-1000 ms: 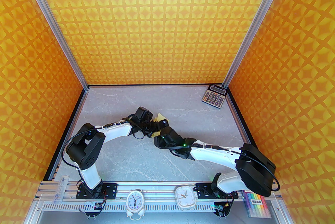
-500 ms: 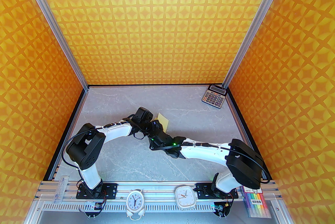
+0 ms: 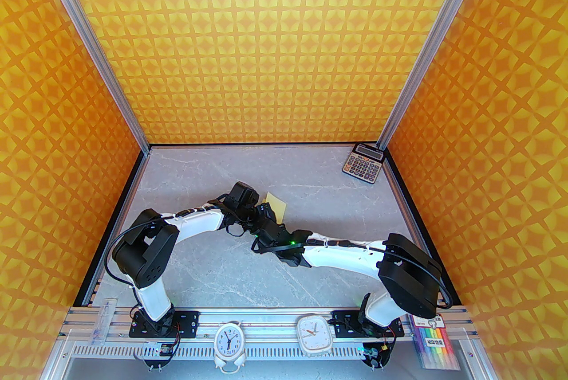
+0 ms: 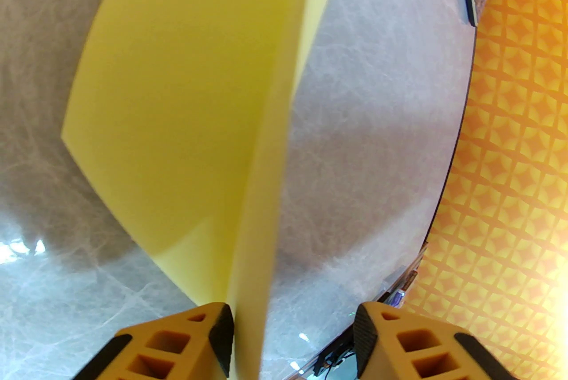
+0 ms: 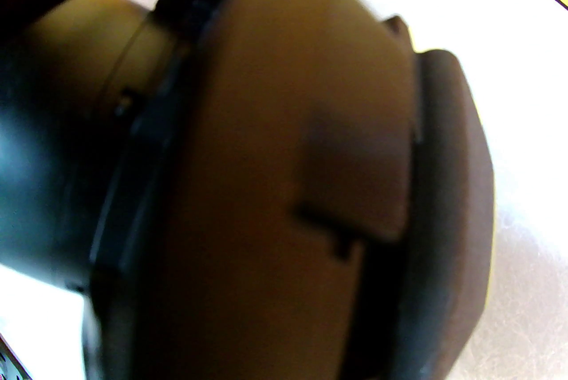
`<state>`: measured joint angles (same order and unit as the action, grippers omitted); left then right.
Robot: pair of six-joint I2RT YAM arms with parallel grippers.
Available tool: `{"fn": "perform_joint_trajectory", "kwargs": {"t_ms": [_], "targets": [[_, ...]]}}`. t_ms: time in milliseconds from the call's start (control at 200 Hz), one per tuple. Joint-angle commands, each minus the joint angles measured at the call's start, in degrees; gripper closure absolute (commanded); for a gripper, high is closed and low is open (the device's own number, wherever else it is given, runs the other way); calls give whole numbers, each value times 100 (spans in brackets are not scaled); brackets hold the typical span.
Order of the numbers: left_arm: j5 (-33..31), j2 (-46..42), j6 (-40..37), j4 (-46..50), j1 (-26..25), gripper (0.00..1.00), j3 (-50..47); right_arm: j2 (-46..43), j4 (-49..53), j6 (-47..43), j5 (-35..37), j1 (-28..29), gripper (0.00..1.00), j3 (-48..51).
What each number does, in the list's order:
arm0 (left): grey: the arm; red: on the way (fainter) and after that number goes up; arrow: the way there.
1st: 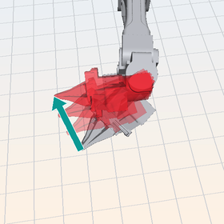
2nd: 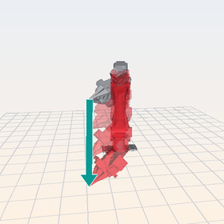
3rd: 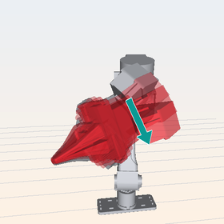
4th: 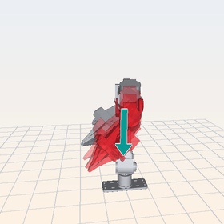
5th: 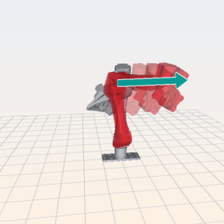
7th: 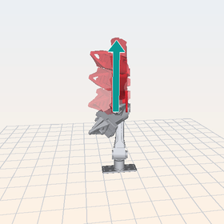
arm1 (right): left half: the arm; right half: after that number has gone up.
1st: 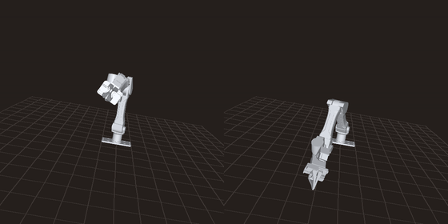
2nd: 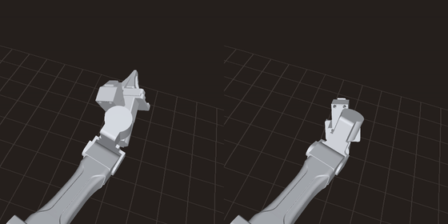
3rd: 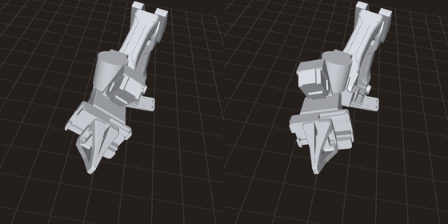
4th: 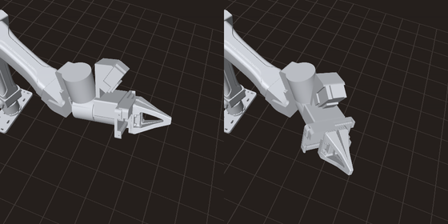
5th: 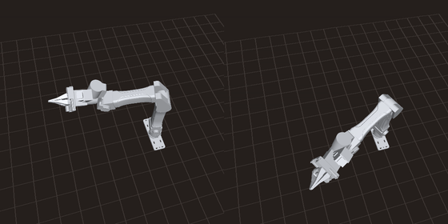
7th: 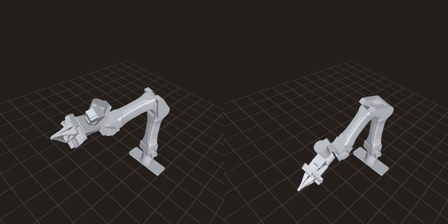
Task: Fold a paper plane with a square sheet of paper (fold left side to right side)
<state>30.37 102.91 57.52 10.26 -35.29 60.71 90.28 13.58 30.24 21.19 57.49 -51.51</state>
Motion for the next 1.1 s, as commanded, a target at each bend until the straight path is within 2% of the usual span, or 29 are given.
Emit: {"fn": "perform_joint_trajectory", "kwargs": {"t_ms": [0,180,595,875,1095], "targets": [[-215,-219,-302,389,144,48,154,-261,-277,131,-366,-218,100,267],[-375,-436,-511,626,291,42,129,-386,-647,119,-1293,-675,100,485],[-497,-483,-824,713,365,44,48,43,-997,55,-2938,-1660,100,532],[-497,-401,-1035,597,267,50,-155,415,-1075,-73,-3575,-2162,100,372],[-471,-94,-1226,670,-66,60,-168,696,-1022,-178,-3806,-2370,100,187]]}}
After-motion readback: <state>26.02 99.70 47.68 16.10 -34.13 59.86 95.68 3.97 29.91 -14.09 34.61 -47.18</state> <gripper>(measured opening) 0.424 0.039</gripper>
